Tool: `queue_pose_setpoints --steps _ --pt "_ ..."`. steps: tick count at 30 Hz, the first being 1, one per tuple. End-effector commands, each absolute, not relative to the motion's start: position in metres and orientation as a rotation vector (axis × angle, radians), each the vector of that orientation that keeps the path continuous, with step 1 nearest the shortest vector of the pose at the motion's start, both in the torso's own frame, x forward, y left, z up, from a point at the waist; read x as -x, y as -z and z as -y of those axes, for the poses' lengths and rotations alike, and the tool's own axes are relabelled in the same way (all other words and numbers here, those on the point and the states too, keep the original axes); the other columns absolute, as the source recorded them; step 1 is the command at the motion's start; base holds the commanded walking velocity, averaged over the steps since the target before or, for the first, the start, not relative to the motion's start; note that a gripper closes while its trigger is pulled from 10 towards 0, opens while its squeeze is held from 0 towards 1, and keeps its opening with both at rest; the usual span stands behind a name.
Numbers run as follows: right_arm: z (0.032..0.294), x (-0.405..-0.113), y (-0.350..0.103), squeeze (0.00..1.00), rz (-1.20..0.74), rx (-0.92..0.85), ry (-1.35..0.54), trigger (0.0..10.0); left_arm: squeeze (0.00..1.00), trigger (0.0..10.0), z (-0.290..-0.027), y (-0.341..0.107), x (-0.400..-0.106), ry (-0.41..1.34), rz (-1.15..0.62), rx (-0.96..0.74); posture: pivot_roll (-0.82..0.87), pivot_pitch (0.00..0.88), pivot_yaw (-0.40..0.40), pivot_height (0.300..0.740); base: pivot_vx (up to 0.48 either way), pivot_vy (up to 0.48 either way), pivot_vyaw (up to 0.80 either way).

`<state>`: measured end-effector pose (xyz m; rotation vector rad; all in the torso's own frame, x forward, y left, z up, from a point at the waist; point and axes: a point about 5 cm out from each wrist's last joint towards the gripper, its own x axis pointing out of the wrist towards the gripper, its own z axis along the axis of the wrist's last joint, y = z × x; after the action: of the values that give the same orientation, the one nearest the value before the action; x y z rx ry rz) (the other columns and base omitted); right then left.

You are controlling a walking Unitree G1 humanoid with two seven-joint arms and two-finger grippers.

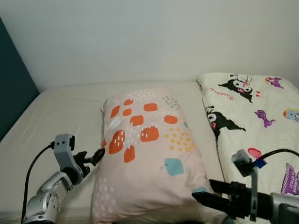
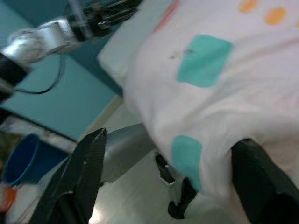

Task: Clean up the room

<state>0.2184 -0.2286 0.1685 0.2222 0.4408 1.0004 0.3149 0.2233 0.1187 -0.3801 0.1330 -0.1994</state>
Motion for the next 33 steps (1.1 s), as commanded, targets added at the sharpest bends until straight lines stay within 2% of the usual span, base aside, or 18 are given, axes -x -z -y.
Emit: queue_pose_setpoints --steps 1,7,8,10,11,17,19,20,22,23,24,25,26,27,28,30,31,33 --pt "0.227 -0.215 -0.182 1.0 -0.402 -0.22 -1.065 10.0 0.0 10.0 -0.232 -0.118 -0.314 0.173 -0.14 0.385 0.06 0.156 0.013 0.599 0.0 0.0 0.0" --pt "0.228 -0.208 -0.18 1.0 -0.468 -0.108 -1.09 10.0 0.0 10.0 -0.232 -0.119 -0.313 0.189 -0.132 0.399 0.06 0.157 0.012 0.599 0.0 0.0 0.0" --pt "0.228 -0.207 -0.18 0.05 -0.469 -0.083 -1.093 10.0 0.0 10.0 -0.231 -0.119 -0.312 0.192 -0.132 0.403 0.07 0.159 0.012 0.599 0.0 0.0 0.0" --pt "0.228 -0.207 -0.18 0.05 -0.467 -0.068 -1.096 10.0 0.0 10.0 -0.231 -0.119 -0.312 0.194 -0.131 0.405 0.07 0.159 0.012 0.599 0.0 0.0 0.0" --pt "0.228 -0.207 -0.182 0.0 -0.462 -0.073 -1.096 10.0 0.0 10.0 -0.23 -0.119 -0.311 0.202 -0.13 0.409 0.07 0.158 0.012 0.599 0.0 0.0 0.0" --pt "0.236 -0.213 -0.193 0.0 -0.405 -0.029 -1.028 10.0 0.0 10.0 -0.229 -0.122 -0.309 0.218 -0.121 0.418 0.07 0.163 0.01 0.599 0.0 0.0 0.0" --pt "0.244 -0.229 -0.2 0.0 -0.307 -0.019 -0.905 10.0 0.0 10.0 -0.232 -0.121 -0.312 0.179 -0.116 0.416 0.06 0.165 0.013 0.599 0.0 0.0 0.0" --pt "0.244 -0.229 -0.2 0.0 -0.307 -0.019 -0.905 10.0 0.0 10.0 -0.232 -0.121 -0.312 0.179 -0.116 0.416 0.06 0.165 0.013 0.599 0.0 0.0 0.0" --pt "0.259 -0.267 -0.2 0.0 -0.159 -0.021 -0.599 10.0 0.0 10.0 -0.24 -0.119 -0.321 0.072 -0.113 0.388 0.05 0.174 0.014 0.599 0.0 0.0 0.0" --pt "0.259 -0.267 -0.2 0.0 -0.159 -0.021 -0.599 10.0 0.0 10.0 -0.24 -0.119 -0.321 0.072 -0.113 0.388 0.05 0.174 0.014 0.599 0.0 0.0 0.0" --pt "0.264 -0.28 -0.198 0.0 -0.124 -0.024 -0.486 10.0 0.0 10.0 -0.242 -0.118 -0.324 0.039 -0.111 0.383 0.06 0.176 0.012 0.599 0.0 0.0 0.0" --pt "0.27 -0.295 -0.193 0.0 -0.103 -0.074 -0.365 10.0 0.06 10.0 -0.245 -0.117 -0.329 0.009 -0.127 0.385 0.06 0.185 0.012 0.599 0.0 0.0 0.0" --pt "0.27 -0.295 -0.193 0.0 -0.103 -0.074 -0.365 10.0 0.06 10.0 -0.245 -0.117 -0.329 0.009 -0.127 0.385 0.06 0.185 0.012 0.599 0.0 0.0 0.0" --pt "0.276 -0.308 -0.186 1.0 -0.09 -0.15 -0.276 10.0 1.0 10.0 -0.246 -0.118 -0.334 0.008 -0.136 0.405 0.06 0.195 0.012 0.599 0.0 0.0 0.0" --pt "0.276 -0.308 -0.186 1.0 -0.09 -0.15 -0.276 10.0 1.0 10.0 -0.246 -0.118 -0.334 0.008 -0.136 0.405 0.06 0.195 0.012 0.599 0.0 0.0 0.0" --pt "0.279 -0.33 -0.166 1.0 -0.081 -0.342 -0.142 10.0 1.0 10.0 -0.246 -0.121 -0.345 0.024 -0.16 0.479 0.06 0.226 0.007 0.599 0.0 0.0 0.0" --pt "0.279 -0.33 -0.166 1.0 -0.081 -0.342 -0.142 10.0 1.0 10.0 -0.246 -0.121 -0.345 0.024 -0.16 0.479 0.06 0.226 0.007 0.599 0.0 0.0 0.0" --pt "0.27 -0.343 -0.155 1.0 -0.081 -0.459 -0.131 10.0 1.0 10.0 -0.25 -0.127 -0.351 0.036 -0.158 0.532 0.07 0.243 0.006 0.599 0.0 0.0 0.0"
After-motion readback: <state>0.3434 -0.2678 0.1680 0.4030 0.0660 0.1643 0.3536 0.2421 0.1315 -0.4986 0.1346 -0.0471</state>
